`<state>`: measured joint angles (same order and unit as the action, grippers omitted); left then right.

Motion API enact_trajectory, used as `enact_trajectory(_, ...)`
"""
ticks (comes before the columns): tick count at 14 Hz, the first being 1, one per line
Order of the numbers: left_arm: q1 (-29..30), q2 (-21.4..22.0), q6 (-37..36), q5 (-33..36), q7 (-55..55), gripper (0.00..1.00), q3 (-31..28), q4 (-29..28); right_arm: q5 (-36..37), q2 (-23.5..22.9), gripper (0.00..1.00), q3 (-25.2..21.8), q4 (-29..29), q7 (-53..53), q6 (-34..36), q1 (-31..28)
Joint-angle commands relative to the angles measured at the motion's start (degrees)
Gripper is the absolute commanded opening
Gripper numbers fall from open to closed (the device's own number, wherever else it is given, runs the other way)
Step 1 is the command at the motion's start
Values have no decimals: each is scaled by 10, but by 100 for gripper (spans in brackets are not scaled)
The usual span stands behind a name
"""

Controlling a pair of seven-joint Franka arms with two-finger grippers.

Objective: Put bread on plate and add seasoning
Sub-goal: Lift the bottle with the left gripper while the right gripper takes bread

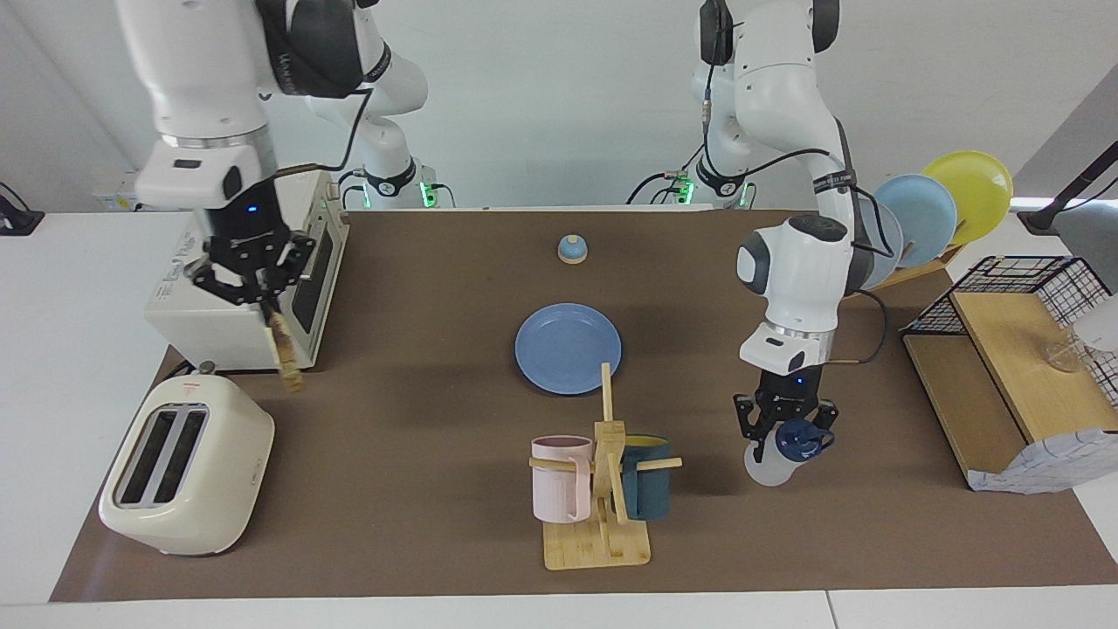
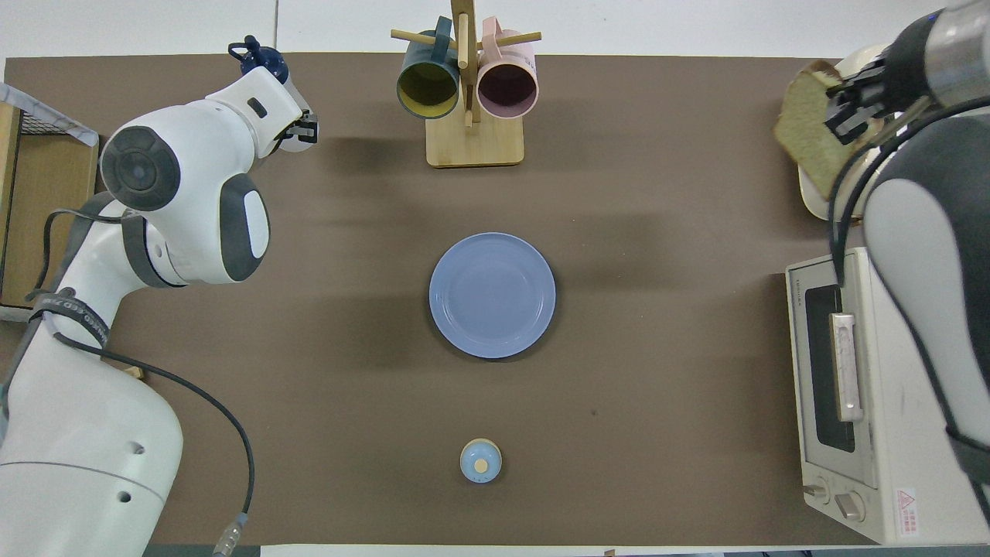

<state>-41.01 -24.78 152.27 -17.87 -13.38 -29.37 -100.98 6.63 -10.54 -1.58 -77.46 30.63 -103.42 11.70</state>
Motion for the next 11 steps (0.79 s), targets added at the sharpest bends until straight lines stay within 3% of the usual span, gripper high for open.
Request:
enact_trajectory(1,-3,69,-102,1,-94,0,0,-17,-29,35,0,3,-74,-131,-6,51)
enact_trajectory(3,-4,118,-169,1,-168,0,-1,-28,-127,72,0,3,-165,-216,-61,73)
enact_trajectory(5,-5,157,-219,1,-221,0,0,-42,-151,96,0,3,-231,-252,-112,102)
enact_trajectory(11,-8,267,-396,25,-375,0,1,-58,-166,78,0,4,-255,-311,-146,138)
